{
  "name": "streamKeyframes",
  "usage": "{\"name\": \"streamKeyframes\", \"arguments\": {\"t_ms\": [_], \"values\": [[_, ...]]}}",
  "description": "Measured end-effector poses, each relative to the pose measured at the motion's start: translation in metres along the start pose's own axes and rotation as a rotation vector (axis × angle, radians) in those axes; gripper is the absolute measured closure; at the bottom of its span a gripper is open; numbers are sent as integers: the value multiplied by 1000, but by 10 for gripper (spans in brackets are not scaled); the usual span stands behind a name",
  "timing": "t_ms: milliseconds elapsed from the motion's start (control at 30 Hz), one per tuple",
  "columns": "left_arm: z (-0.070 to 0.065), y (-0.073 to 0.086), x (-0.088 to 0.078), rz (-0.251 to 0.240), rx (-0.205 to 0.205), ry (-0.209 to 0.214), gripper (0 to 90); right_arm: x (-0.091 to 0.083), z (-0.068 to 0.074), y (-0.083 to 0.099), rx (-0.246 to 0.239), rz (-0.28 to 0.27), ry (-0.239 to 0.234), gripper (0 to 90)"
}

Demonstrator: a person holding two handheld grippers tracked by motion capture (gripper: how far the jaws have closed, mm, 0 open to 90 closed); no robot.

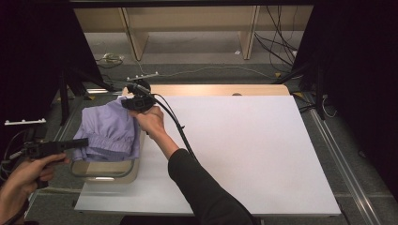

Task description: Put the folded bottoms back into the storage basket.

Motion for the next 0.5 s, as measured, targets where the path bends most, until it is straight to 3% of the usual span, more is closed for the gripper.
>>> {"name": "streamKeyframes", "arguments": {"t_ms": [500], "values": [[9, 3, 3, 14, -20, -19, 757, 9, 1, 4, -3, 15, 8, 854]]}}
Point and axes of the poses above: each handheld gripper's, and its own axes: x roughly forward along the jaws, y roughly out of its underside, z roughly to its left, the point moved 1 cm from there along x, roughly forward along the jaws, and after that the axes turned 8 degrees about z, right-handed, at the moved point
